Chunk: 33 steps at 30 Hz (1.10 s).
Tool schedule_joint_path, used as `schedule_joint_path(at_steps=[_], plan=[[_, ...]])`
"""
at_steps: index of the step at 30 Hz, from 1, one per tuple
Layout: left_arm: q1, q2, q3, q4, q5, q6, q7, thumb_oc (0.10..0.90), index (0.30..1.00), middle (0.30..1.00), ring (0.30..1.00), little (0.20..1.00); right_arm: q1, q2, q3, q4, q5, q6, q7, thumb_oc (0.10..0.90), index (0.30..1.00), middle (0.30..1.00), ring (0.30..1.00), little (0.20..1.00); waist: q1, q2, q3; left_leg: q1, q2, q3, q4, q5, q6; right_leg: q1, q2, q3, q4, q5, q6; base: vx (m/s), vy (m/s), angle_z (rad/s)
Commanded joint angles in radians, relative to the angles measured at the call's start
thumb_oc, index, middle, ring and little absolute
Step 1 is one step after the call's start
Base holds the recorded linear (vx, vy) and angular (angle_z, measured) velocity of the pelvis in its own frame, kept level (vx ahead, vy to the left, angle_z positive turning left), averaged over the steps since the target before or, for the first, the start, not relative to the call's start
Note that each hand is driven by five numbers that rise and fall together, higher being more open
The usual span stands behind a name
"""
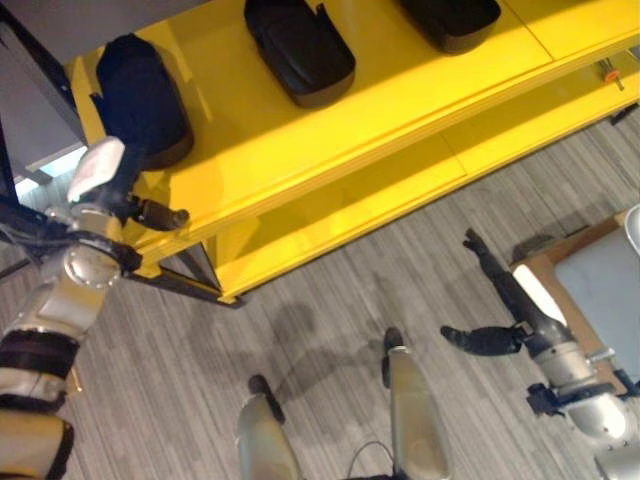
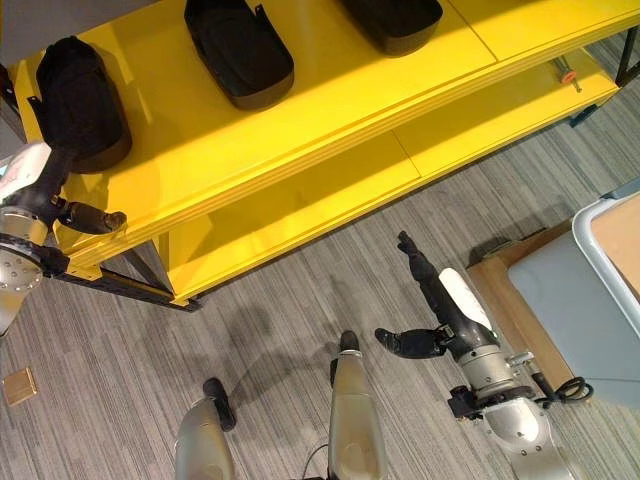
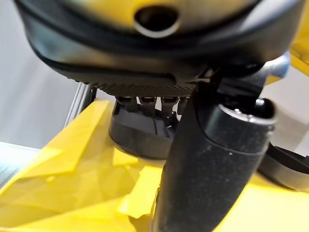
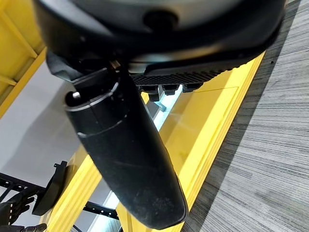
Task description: Move parts from the plastic box to the shelf.
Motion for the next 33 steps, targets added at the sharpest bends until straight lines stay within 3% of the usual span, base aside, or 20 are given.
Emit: schedule_joint_path(at_steps=[1, 20, 33], plan=[[-0.09, 0.037, 0.098, 0.047, -0.023, -0.017, 0.092, 0.9, 1.0, 1.0, 1.0, 1.0, -0.026, -0.003, -0.075, -0.076, 0.029, -0.09, -0.045, 0.9, 1.0, 1.0, 1.0, 1.0, -0.006, -0.039, -0.105, -0.072, -0.027, -0.037, -0.069, 0.175, 0.044, 0.016, -0.007, 0.024, -0.025, 0.093, 0.008, 0.0, 0.0, 0.0], [-0.162, 0.021, 0.008, 0.097, 0.062, -0.005, 0.076, 0.9, 1.0, 1.0, 1.0, 1.0, -0.026, -0.007, -0.069, -0.082, 0.025, -0.096, -0.047, 0.9, 1.0, 1.0, 1.0, 1.0, -0.01, -0.052, -0.093, -0.087, -0.025, -0.037, -0.053, 0.17, 0.043, -0.003, -0.006, 0.029, -0.007, 0.09, 0.01, 0.0, 0.0, 0.0], [-0.185, 0.055, -0.025, -0.049, 0.144, -0.009, 0.09, 0.9, 1.0, 1.0, 1.0, 1.0, -0.024, -0.014, -0.073, -0.074, 0.019, -0.093, -0.054, 0.9, 1.0, 1.0, 1.0, 1.0, -0.006, -0.049, -0.095, -0.094, -0.027, -0.038, -0.041, 0.161, 0.045, -0.01, -0.009, 0.034, 0.006, 0.084, 0.009, 0.0, 0.0, 0.0]])
